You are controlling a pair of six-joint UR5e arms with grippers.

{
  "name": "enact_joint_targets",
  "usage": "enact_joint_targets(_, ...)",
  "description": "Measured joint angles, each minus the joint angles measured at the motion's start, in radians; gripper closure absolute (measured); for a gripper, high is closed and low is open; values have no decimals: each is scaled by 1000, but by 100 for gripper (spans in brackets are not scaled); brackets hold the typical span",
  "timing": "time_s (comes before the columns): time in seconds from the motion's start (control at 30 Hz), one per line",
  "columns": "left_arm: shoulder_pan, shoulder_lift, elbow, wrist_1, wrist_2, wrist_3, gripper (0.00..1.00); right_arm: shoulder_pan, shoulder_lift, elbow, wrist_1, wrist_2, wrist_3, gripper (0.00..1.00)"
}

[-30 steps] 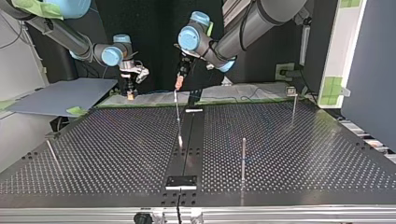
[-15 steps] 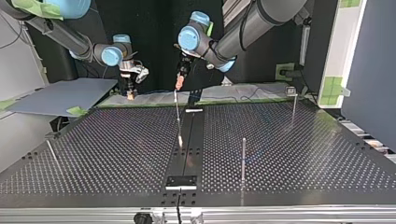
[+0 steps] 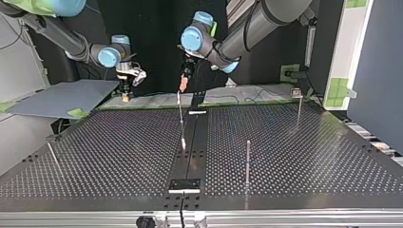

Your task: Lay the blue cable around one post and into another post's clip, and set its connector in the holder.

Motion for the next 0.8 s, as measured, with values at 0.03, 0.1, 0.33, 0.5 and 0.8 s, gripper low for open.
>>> enact_joint_targets(0.03, 0, 0, 0, 0, 0, 0, 0, -3, -10, 10, -2, -3, 3, 100)
enact_joint_targets(0.1, 1, 0, 0, 0, 0, 0, 0, -6, -27, 26, -1, -7, 8, 100)
enact_joint_targets(0.33, 0, 0, 0, -1, 0, 0, 0, -7, -98, 98, 32, -25, 58, 100)
enact_joint_targets(0.5, 0, 0, 0, -3, 0, 0, 0, -3, -147, 138, 74, -58, 81, 100)
enact_joint_targets(0.8, 1, 10, -10, -15, -35, 7, 0, -13, -231, 148, 88, -92, 90, 100)
